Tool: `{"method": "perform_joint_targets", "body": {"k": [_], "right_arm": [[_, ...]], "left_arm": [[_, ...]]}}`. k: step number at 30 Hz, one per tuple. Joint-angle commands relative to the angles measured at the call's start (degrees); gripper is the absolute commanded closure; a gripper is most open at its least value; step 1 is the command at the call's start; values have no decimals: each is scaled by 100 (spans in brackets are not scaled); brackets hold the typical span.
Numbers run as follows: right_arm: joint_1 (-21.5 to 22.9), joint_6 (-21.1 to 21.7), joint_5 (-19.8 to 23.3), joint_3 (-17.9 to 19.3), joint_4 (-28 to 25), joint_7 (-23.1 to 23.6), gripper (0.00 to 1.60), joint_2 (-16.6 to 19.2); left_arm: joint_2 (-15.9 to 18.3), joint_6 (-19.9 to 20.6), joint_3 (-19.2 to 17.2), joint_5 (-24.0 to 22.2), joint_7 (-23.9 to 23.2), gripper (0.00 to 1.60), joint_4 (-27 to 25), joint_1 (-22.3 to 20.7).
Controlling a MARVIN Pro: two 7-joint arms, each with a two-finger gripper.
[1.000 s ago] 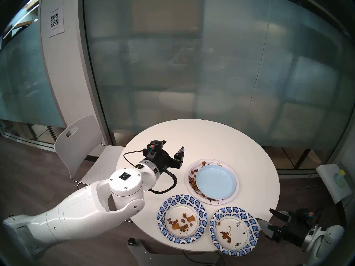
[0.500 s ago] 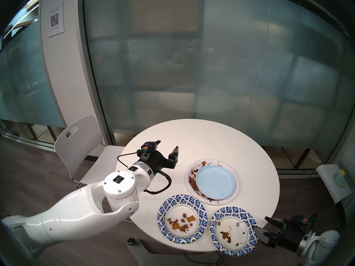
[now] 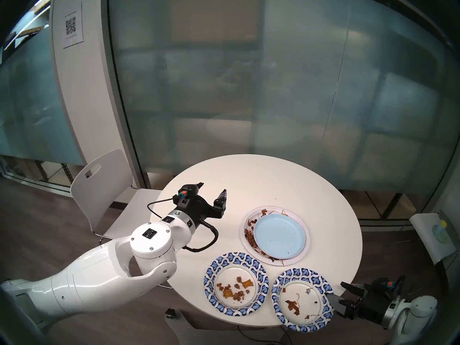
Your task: Stack the plates into one stack
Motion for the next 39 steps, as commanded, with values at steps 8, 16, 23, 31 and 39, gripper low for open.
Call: {"method": "perform_joint_targets", "body": {"k": [8, 16, 23, 31, 39], "right_arm": [[416, 88, -192, -252, 291, -41, 0, 324], [550, 216, -336, -437, 399, -16, 0, 455], [631, 282, -489, -575, 520, -8, 0, 560], [697, 345, -654, -699, 571, 16, 0, 655], [730, 384, -763, -762, 607, 46, 13, 708]], "left_arm": [[53, -98, -81, -28, -48, 0, -52, -76], [74, -91, -78, -51, -50, 0, -59, -81], [123, -129, -95, -60, -53, 0, -52, -69], [154, -144, -104, -80, -53, 0, -58, -67], [174, -159, -99, -93, -35, 0, -63, -60]]}}
